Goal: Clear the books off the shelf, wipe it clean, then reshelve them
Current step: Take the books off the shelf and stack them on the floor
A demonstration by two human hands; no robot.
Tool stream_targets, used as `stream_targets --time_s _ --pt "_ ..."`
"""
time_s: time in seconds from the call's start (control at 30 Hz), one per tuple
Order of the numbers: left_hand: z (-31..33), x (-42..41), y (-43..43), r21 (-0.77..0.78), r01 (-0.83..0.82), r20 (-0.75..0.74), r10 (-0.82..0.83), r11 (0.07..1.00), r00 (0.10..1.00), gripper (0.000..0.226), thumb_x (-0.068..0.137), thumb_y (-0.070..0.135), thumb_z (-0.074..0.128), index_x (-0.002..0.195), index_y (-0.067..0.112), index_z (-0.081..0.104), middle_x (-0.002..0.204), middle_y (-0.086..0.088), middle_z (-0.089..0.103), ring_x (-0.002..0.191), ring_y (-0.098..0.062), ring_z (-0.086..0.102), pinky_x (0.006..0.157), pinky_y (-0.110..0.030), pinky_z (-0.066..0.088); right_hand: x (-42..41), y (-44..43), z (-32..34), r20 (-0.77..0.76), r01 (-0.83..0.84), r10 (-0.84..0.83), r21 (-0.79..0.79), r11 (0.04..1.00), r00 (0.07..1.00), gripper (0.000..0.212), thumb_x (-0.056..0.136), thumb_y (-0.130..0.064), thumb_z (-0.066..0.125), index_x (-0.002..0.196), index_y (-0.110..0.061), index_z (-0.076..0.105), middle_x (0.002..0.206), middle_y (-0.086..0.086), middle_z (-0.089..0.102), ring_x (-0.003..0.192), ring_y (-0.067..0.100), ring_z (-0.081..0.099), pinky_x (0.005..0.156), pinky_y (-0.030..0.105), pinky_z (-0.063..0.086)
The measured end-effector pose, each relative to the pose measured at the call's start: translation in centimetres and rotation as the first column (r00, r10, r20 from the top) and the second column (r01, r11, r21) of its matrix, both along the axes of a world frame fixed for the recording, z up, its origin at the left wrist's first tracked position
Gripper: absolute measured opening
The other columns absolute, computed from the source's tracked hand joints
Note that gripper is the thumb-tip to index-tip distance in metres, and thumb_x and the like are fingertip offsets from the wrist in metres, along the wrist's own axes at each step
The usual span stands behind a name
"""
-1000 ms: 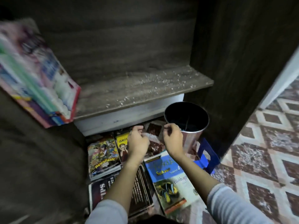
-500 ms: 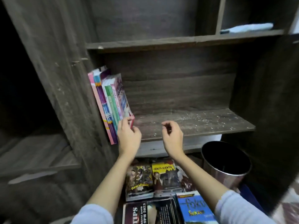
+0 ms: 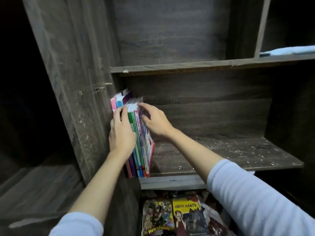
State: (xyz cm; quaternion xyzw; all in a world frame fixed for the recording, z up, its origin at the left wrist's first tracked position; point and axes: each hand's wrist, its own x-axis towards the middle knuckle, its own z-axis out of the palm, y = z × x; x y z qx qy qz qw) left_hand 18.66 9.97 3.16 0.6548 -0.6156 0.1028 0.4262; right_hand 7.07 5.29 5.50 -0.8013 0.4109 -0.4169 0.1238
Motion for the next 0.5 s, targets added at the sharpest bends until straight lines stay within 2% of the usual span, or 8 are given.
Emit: stream_targets --time_s 0.1,0.2,0.37,0.5 --pt "-0.1 -0.1 -0.8 0.0 -0.074 0.087 0.074 0.997 0.993 0.07 0.086 0.006 0.059 0.147 0.015 0.024 0.145 -0.004 0.02 0.12 -0.028 0.037 0.093 -0.042 0.044 1.2 -1.3 1.4 -0.068 -0.056 0.058 0.027 0.998 0.996 0.058 0.089 -0.005 0.05 0.144 -0.018 0.037 0.149 0.008 0.038 0.136 0.025 0.036 0.111 0.039 0.031" --pt "-0.5 -0.2 -1.3 -0.01 -0.115 0.112 0.115 0.993 0.987 0.071 0.085 0.003 0.057 0.146 0.015 0.024 0.145 -0.004 0.017 0.119 -0.028 0.036 0.091 -0.042 0.047 1.7 -2.1 1.6 -0.214 -0.075 0.084 0.049 0.996 0.973 0.059 0.089 -0.003 0.05 0.145 -0.017 0.036 0.151 0.009 0.033 0.137 0.027 0.033 0.111 0.04 0.029" --pt "-0.8 -0.5 -1.5 -0.051 -0.124 0.069 0.127 0.991 0.989 0.064 0.083 0.003 0.06 0.14 0.013 0.033 0.141 -0.007 0.025 0.12 -0.028 0.036 0.093 -0.041 0.044 1.7 -2.4 1.2 -0.141 -0.118 0.12 0.024 0.993 0.983 0.044 0.089 -0.01 0.055 0.133 -0.015 0.052 0.138 0.006 0.05 0.126 0.026 0.047 0.104 0.04 0.038" --pt "-1.3 -1.1 -1.0 -0.079 -0.093 -0.003 0.093 0.993 0.996 0.068 0.078 -0.001 0.061 0.139 0.014 0.036 0.137 -0.008 0.03 0.119 -0.028 0.039 0.092 -0.04 0.043 1.5 -2.4 1.0 -0.074 -0.133 0.136 0.045 0.99 0.988 0.039 0.09 -0.013 0.055 0.129 -0.016 0.057 0.135 0.006 0.054 0.123 0.025 0.049 0.103 0.038 0.04"
